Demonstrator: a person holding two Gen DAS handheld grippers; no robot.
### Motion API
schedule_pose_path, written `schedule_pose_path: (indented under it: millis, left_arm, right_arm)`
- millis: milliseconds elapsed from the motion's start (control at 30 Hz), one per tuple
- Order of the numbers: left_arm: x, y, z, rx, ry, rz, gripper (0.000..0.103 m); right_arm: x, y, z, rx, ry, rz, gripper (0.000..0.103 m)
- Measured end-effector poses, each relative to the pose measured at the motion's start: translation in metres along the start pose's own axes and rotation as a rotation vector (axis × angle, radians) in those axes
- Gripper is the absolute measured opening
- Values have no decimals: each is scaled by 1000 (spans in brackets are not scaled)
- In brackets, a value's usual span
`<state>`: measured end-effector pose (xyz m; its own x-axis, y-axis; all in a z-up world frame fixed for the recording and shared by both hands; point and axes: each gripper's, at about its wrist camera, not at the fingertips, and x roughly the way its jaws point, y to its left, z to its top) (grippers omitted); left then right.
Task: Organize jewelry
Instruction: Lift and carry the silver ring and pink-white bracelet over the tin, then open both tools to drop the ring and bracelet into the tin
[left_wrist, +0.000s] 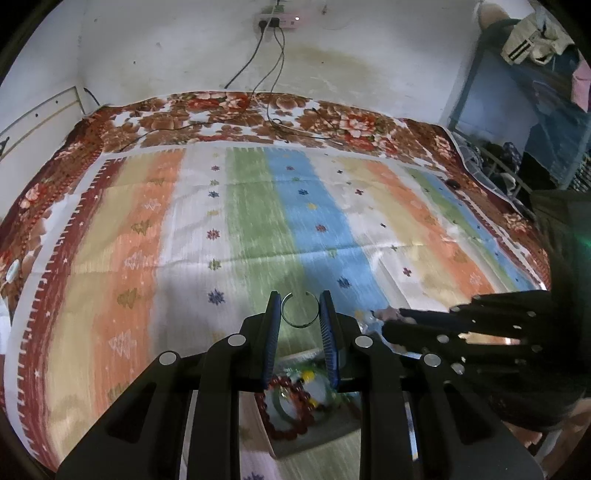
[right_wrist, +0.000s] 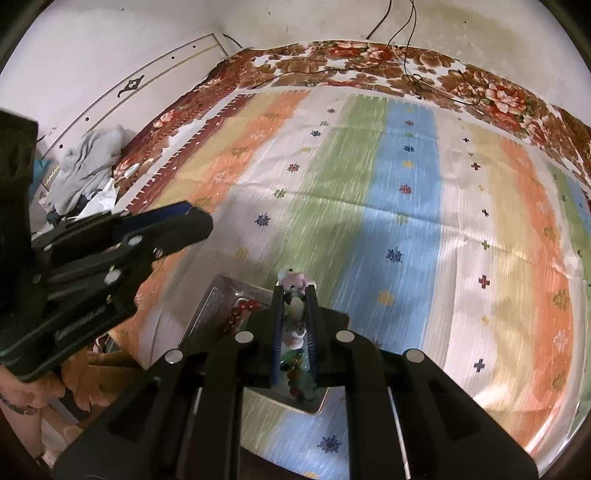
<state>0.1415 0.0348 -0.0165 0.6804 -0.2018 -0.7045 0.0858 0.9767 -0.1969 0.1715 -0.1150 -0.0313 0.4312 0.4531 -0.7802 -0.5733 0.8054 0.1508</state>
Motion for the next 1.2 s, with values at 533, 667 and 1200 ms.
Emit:
schedule_pose_path:
  millis: [533, 667, 1200]
  left_arm:
    - [-11, -5, -18, 21, -2, -10, 37]
    - [-16, -5, -21, 17, -12, -11, 46]
    - [-52, -8, -37, 78, -88, -2, 85]
  right_arm:
    - [-7, -13, -20, 19, 7, -58, 47]
    - [-16, -18, -26, 39, -15, -58, 55]
    - [-45, -16, -54, 44, -86, -59, 89]
